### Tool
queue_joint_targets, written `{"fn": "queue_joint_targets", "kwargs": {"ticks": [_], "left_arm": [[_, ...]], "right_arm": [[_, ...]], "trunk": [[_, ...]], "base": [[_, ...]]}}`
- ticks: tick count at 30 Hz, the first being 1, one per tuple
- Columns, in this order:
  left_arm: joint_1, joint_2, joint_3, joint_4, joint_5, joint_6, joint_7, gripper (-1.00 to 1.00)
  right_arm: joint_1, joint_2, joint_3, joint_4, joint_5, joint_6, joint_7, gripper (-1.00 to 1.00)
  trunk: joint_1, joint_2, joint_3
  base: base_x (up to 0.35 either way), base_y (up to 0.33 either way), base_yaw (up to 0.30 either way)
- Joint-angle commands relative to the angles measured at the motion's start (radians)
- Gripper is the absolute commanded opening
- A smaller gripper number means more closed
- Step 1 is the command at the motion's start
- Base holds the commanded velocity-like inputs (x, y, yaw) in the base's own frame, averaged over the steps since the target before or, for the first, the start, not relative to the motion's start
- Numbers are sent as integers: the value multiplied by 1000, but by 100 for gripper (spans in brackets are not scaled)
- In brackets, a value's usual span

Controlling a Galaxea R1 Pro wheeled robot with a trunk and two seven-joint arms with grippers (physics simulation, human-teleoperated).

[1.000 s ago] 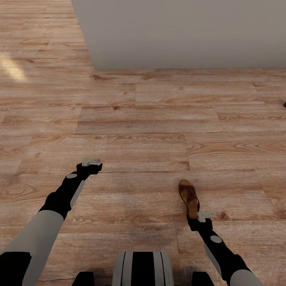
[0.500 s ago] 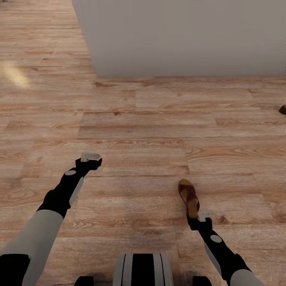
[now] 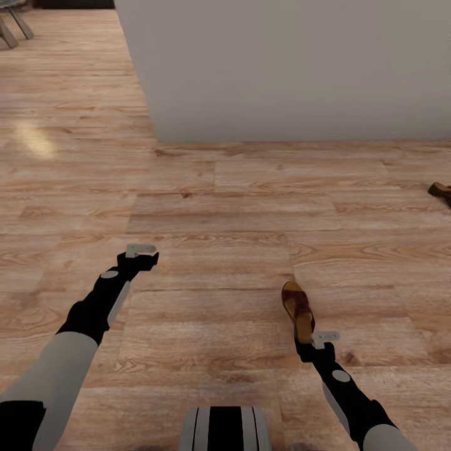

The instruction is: Pick up the two gym shoes and the two sandals from the corridor floor and place them onto the hallstand (shoe rack) in the corridor, making sure they are on the rack and not on the floor. Arrange them so the two gym shoes are next to each other and the two sandals are next to each other.

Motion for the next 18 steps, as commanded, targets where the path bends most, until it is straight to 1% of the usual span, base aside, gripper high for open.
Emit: {"fn": "queue_joint_targets", "kwargs": {"ticks": [1,12,18], "left_arm": [[0,1,-2,2,4,6,-1,100],[0,4,4,80,4,4,1,100],[1,6,7,158,3,-7,2,100]], "right_arm": [[0,-1,3,1,3,-3,-1,-100],[0,-2,3,1,4,-6,-1,-100],[1,-3,4,9,5,-38,3,-100]], "trunk": [[-1,0,5],[-5,3,65],[-8,4,97]], "base": [[0,0,0],[0,0,0],[0,0,0]]}}
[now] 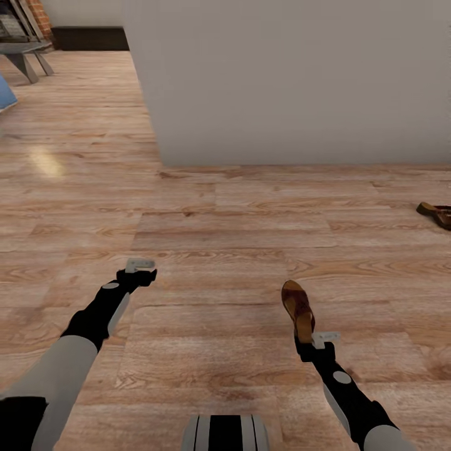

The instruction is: Pick up the two gym shoes and the two sandals from the corridor floor and place them onto the hallstand (shoe rack) in the corridor, making sure they are on the rack and not on the floor. Arrange them so the two gym shoes are next to each other and the two sandals are next to each other.

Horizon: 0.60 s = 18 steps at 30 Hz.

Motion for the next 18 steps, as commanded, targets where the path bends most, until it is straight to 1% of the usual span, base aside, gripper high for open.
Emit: {"fn": "queue_joint_targets", "kwargs": {"ticks": [1,3,4,5,6,7,8,10,11,14,18], "left_arm": [[0,2,-2,20,4,3,0,100],[0,5,-2,48,3,1,2,100],[1,9,-2,66,5,-1,2,100],[8,14,-1,86,8,-3,3,100],[12,16,-1,90,8,-5,3,100],[21,17,0,95,9,-13,4,100],[36,19,0,103,10,-55,5,100],[52,20,0,107,11,-94,7,100],[68,19,0,109,11,-114,8,100],[81,18,0,115,13,-124,9,100],[85,14,0,114,15,-122,9,100]], "right_arm": [[0,-1,2,0,2,-19,0,-100],[0,-5,1,-1,2,-50,-1,-100],[0,-12,2,-1,2,-72,-2,-100],[1,-24,2,0,0,-105,-3,-100],[1,-28,1,1,0,-115,-3,-100],[2,-35,1,1,-2,-133,-3,-100],[12,-44,-1,3,-16,-159,-4,-100],[24,-52,-14,2,-38,-171,-4,-100],[30,-58,-34,-1,-55,-178,-3,-100],[32,-68,-45,-1,-61,-183,-2,-100],[32,-76,-46,-3,-62,-183,-3,-100]], "trunk": [[-1,0,5],[-1,1,16],[-2,1,21],[-2,1,27],[-3,1,32],[-3,1,38],[-4,2,43],[-5,2,53],[-5,2,57],[-6,3,69],[-8,4,84]], "base": [[0,0,0],[0,0,0],[0,0,0],[0,0,0],[0,0,0],[0,0,0],[0,0,-32],[0,0,-26],[0,0,-7],[0,0,-2],[0,0,0]]}}
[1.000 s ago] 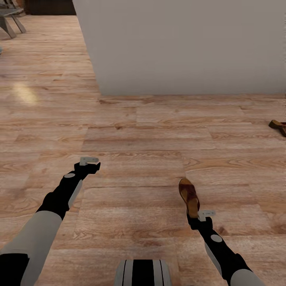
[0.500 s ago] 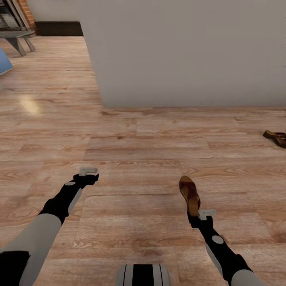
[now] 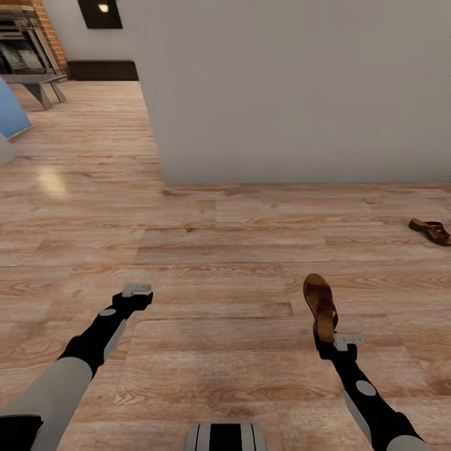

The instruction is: Pick up the two gym shoes and the two sandals from the corridor floor and place them onto the hallstand (shoe rack) in the corridor, making sure they are on the rack and not on the floor. Arrange them so the two gym shoes are next to each other and the two sandals are next to each other.

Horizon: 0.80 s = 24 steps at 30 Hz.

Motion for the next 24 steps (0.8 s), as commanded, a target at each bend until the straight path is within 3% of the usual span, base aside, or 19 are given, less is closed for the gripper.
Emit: {"fn": "queue_joint_targets", "kwargs": {"ticks": [1,5,6,9,16,24], "left_arm": [[1,0,-4,0,4,6,0,100],[3,-3,-5,8,5,5,0,100],[14,-10,-5,17,8,4,1,100],[20,-11,-5,20,7,3,1,100],[40,-5,-3,20,6,3,1,100],[45,-6,-3,16,6,4,0,100]], "right_arm": [[0,0,1,1,-3,-3,0,-100],[0,-1,0,1,-3,-4,0,-100],[1,-18,-1,1,-4,-4,0,-100],[1,-26,0,1,-4,-4,0,-100],[1,-30,0,-1,-4,-4,0,-100],[1,-26,2,0,-4,-2,0,-100]], "trunk": [[-1,0,3],[-2,1,19],[-3,1,23],[-4,2,34],[-7,4,68],[-38,60,105]], "base": [[0,0,0],[0,0,0],[0,0,0],[0,0,0],[0,0,0],[0,0,0]]}}
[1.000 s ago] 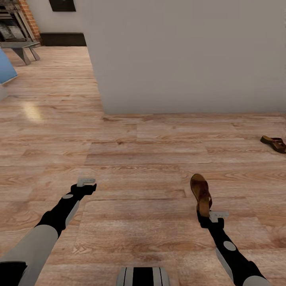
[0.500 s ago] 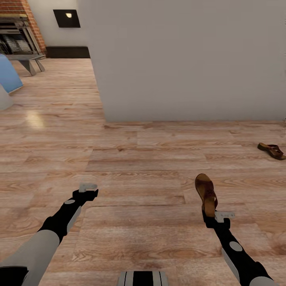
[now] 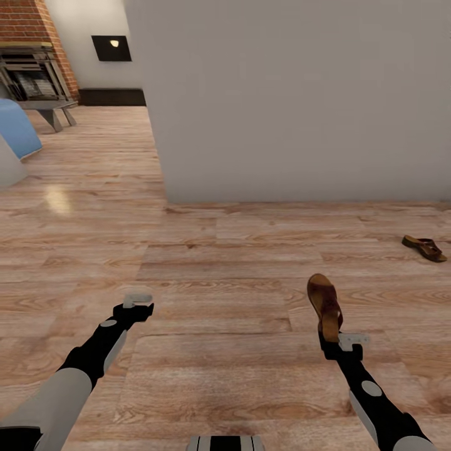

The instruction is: Pick up the two gym shoes and the two sandals from the corridor floor and place them onto the hallstand (shoe rack) in the corridor, making sure they are on the rack and not on the floor. Arrange them so the two gym shoes are next to each other and the two sandals are next to each other.

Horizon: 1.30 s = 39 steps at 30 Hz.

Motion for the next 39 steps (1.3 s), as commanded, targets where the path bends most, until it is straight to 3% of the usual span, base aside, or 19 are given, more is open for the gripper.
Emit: {"fn": "queue_joint_targets", "kwargs": {"ticks": [1,13,17,22,39], "left_arm": [[1,1,-4,-3,5,6,-1,100],[4,-2,-4,3,7,7,0,100],[34,-5,-5,15,9,4,0,100],[63,-5,-5,1,9,4,-2,100],[65,-5,-7,1,9,7,-6,100]], "right_arm": [[0,1,1,1,-4,-3,0,-100],[0,3,1,7,-4,-2,4,-100],[7,7,2,17,-5,-3,5,-100],[28,9,1,20,-8,-3,6,-100],[36,9,3,16,-7,-9,6,-100]], "trunk": [[-4,7,4],[-50,91,60],[-65,119,79],[-65,119,87],[-65,119,113]], "base": [[0,0,0],[0,0,0],[0,0,0],[0,0,0],[0,0,0]]}}
